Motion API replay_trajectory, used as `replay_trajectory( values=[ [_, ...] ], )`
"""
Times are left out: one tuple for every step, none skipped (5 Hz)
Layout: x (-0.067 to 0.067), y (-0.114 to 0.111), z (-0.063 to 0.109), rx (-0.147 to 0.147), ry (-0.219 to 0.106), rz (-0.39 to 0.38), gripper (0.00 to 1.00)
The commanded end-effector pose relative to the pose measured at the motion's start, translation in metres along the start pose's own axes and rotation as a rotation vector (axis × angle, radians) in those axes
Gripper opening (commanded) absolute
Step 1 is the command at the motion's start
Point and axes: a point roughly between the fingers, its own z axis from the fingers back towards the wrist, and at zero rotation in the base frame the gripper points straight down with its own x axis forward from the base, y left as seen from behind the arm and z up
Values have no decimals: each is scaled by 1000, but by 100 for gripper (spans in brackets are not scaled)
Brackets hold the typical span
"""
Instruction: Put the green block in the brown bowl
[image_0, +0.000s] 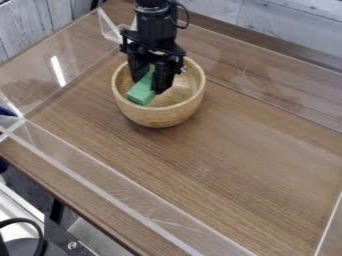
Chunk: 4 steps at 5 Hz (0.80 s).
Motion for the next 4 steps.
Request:
replay_trajectory(
  values=[
    [5,3,12,17,-46,4,0],
    [7,3,8,15,-42,3,0],
    [9,4,4,14,-36,3,0],
    [11,4,0,12,-31,6,0]
  ],
)
